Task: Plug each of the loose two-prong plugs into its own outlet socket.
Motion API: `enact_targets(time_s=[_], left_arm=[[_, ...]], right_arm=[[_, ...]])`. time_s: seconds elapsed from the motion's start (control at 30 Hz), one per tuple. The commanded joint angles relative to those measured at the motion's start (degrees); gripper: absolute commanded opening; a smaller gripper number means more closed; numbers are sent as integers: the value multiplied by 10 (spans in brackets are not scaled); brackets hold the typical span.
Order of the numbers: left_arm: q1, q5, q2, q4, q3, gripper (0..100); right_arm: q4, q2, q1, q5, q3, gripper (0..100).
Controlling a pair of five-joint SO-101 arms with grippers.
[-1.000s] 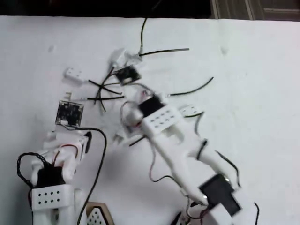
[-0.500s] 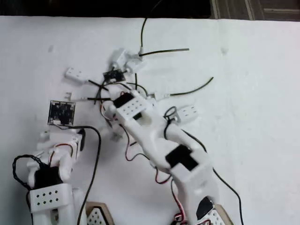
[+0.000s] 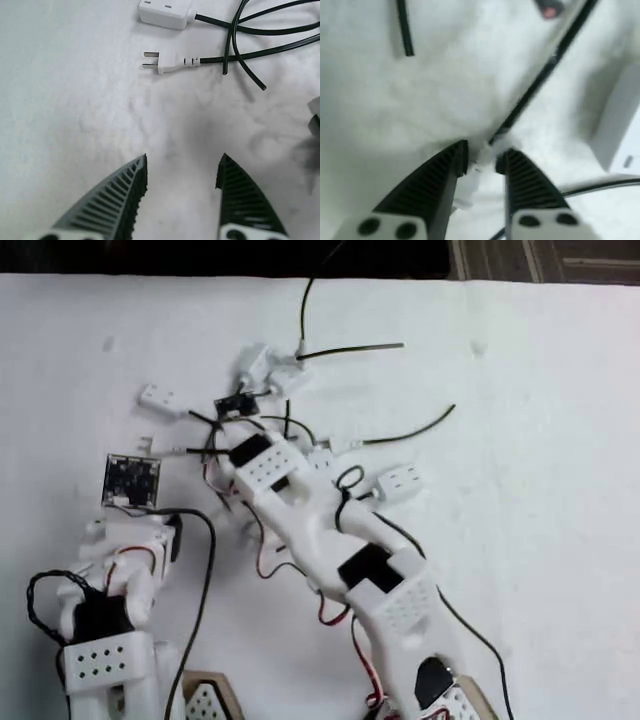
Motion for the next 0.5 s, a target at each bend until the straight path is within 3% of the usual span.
enact_targets(time_s=[0.0,0.2,0.47], left_arm=[[-6,6,-7,-11,-12,229],[-5,6,-7,-11,-12,229],[-5,6,-7,-11,-11,229]], right_arm=[[33,-19,0,29,-5,25],[96,-133,30,47,-4,17],[205,-300,109,156,-2,17]])
